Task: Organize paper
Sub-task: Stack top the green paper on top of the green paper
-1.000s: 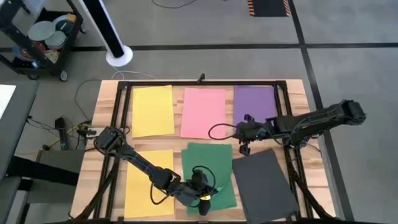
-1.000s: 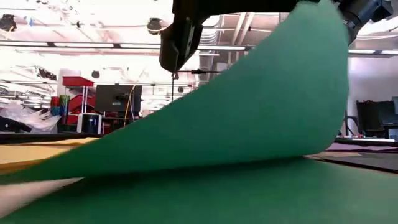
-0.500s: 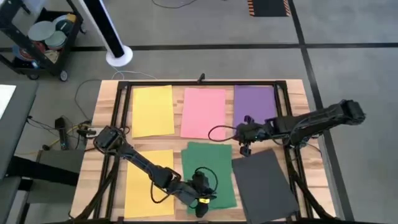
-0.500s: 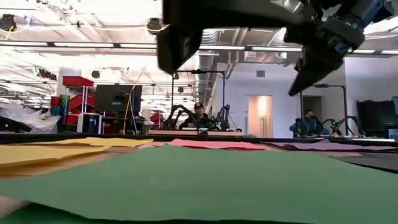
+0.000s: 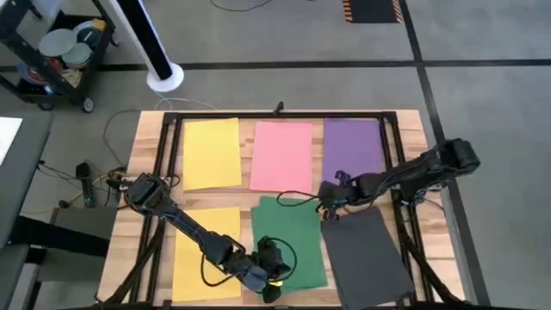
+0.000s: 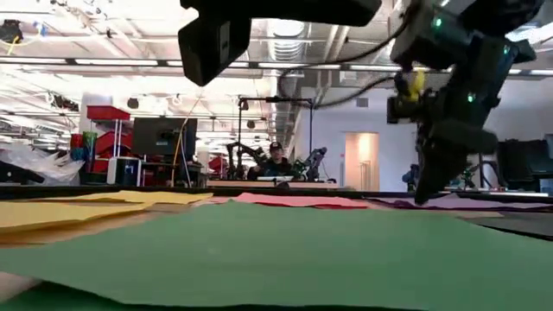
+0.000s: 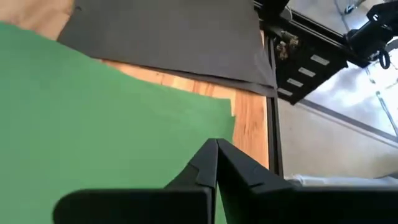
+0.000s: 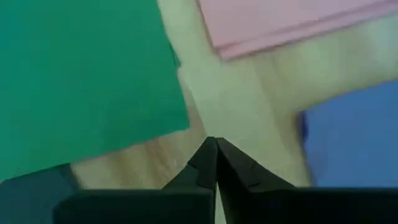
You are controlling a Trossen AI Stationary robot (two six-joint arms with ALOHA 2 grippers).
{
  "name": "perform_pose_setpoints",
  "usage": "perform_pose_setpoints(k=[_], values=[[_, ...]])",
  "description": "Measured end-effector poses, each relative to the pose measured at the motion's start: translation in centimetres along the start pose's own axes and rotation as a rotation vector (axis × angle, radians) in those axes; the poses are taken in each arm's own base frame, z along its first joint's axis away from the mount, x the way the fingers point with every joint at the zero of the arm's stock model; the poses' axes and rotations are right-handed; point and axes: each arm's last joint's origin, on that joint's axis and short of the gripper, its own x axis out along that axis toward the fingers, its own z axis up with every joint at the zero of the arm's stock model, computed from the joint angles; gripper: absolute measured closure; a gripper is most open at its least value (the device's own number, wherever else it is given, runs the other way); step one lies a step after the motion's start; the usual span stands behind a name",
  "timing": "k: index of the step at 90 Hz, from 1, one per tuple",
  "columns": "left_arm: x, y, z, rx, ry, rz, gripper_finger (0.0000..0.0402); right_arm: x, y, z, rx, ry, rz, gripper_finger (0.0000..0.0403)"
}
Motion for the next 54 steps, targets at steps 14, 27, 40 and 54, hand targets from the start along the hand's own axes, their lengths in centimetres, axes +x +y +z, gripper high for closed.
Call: perform_pose_setpoints(k=[14,27,40,54], values=[[-0.4,0.0,-0.2,-0.041,-0.079,-0.064,0.0401,1.3,0.8,-0.3,0.004,0.024,-0.006,0.0402],[-1.4,0.9,-0.3,-0.079,-0.167,-0.155,0.0401,1.6,0.9,-0.3,0.015,0.012,-0.008,0.0402],[-2.7,3.1,-1.5,-0.135,-0.246,-0.211,0.0401,1.5,0.8,0.0,0.043,-0.007,0.025,0.0403],[-3.9,6.0,-3.4,-0.208,-0.278,-0.221,0.0402,1.7,0.6,0.6,0.062,-0.03,0.047,0.0403]])
